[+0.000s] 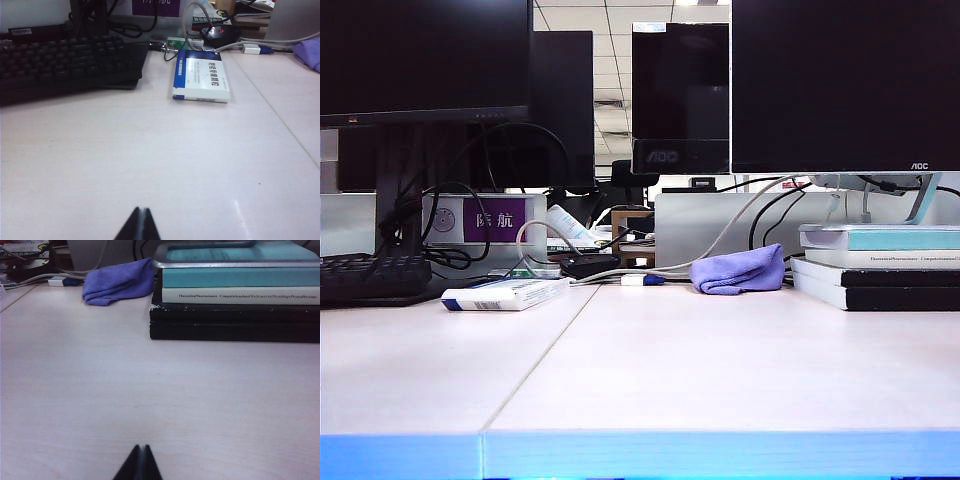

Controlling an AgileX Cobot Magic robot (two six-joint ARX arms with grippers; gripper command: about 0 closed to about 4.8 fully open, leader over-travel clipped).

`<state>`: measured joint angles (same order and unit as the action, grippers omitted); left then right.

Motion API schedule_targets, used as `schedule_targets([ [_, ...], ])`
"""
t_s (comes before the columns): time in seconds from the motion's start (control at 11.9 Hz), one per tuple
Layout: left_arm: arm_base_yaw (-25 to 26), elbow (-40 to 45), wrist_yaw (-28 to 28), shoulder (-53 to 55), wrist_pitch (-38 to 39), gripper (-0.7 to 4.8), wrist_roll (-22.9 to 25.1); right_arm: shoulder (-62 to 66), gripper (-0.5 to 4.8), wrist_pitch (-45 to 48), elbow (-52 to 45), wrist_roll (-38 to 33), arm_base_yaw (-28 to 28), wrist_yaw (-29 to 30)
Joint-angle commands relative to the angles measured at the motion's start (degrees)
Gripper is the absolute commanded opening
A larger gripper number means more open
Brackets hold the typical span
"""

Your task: Wipe the table from front to back using the rag.

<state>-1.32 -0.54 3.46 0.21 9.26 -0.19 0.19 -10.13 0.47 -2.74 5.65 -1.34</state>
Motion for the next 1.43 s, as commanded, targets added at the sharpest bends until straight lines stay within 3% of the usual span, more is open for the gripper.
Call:
schedule_targets([
  [0.08,0.0,0.1,0.2,-0.1,1.0,-0.05,0.2,-0.1,-0.01,0.2,-0.4,-0.2,0.0,0.0],
  [0.34,0.0,0.1,0.2,-0.1,0.8,-0.05,0.2,-0.1,-0.01,1.4,-0.3,-0.4,0.0,0.1],
  [0.76,0.0,-2.1,-0.3,-0.1,-6.9,-0.05,-1.2,-0.1,-0.01,3.9,4.9,-1.8,0.0,-0.7],
  [0.92,0.0,-4.6,-4.2,-0.1,-6.8,-0.05,-6.7,-0.1,-0.01,3.7,8.5,-2.0,0.0,-3.0],
  [1.09,0.0,-8.4,-7.5,0.5,-6.9,-0.05,-11.4,0.5,-0.01,2.6,13.2,-2.3,0.0,-7.1],
  [1.43,0.0,-20.6,-7.5,8.8,-6.9,-0.05,-10.3,6.6,-0.01,0.5,24.5,-3.5,0.0,-7.9],
])
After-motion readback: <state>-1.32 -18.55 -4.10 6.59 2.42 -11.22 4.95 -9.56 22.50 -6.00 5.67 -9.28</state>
